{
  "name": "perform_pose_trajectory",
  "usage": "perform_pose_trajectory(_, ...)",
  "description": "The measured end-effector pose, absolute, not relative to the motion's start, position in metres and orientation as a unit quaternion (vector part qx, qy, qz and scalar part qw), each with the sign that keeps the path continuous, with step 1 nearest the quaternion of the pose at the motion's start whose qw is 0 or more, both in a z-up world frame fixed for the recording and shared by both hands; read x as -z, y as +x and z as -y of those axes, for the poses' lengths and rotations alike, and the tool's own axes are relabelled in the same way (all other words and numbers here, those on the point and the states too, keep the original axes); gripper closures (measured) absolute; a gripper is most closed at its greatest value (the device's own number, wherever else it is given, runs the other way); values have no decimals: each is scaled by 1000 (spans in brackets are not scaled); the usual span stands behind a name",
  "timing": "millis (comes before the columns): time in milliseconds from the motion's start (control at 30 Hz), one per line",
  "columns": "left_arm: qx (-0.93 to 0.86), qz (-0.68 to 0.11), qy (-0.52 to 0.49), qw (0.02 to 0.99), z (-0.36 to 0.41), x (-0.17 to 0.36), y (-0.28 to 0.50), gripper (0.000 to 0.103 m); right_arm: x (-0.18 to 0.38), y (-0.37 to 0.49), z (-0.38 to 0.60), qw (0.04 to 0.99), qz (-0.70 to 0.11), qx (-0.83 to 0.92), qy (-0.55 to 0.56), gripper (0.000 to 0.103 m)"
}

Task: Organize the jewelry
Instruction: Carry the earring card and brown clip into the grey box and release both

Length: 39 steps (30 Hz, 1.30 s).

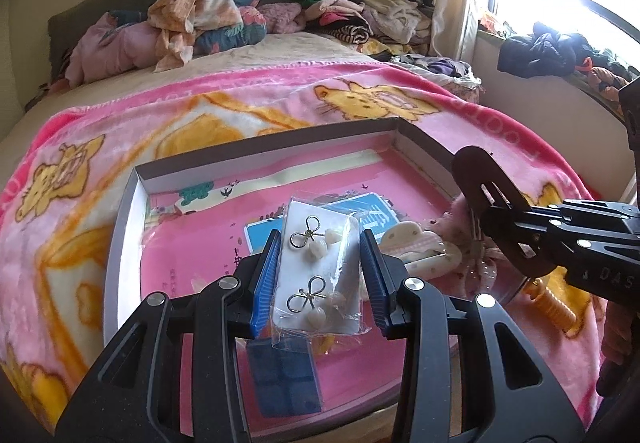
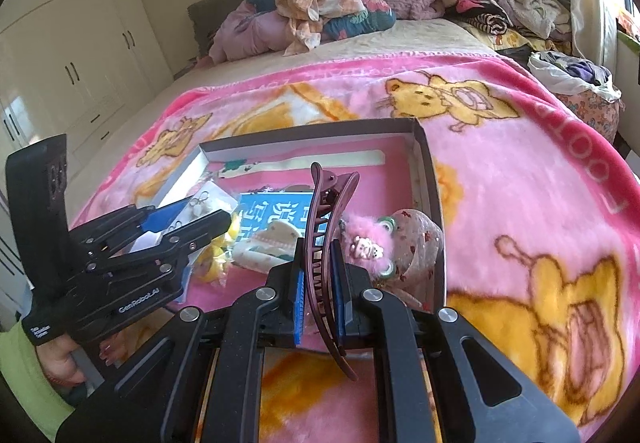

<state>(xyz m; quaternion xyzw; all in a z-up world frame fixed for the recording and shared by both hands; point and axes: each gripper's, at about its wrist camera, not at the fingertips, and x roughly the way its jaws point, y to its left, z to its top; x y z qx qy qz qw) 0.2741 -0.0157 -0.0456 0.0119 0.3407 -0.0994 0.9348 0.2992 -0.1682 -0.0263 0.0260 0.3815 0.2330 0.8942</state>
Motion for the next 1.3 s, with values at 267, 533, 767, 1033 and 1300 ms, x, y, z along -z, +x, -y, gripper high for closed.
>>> perform_pose_trajectory(267, 96, -346, 8, 933, 13, 51, 277, 72, 33, 306, 161, 895, -384, -225, 11, 91)
perform_pose_trajectory(533, 94, -347, 10, 933, 12, 53, 277, 71, 29, 295, 163, 899, -374, -228, 17, 60)
perform_pose_trajectory(767, 95, -346, 11, 933, 13, 54, 276, 66, 19, 278, 179, 907, -357, -222, 34, 47)
perform_pose_trajectory(1033, 94, -334, 10, 938, 14, 47, 266, 43, 15, 260, 192, 910, -353, -213, 42, 41)
perform_pose_trajectory(1300, 95, -322, 7, 942, 16, 37, 248, 26, 14, 245, 200, 913, -350, -206, 47, 33)
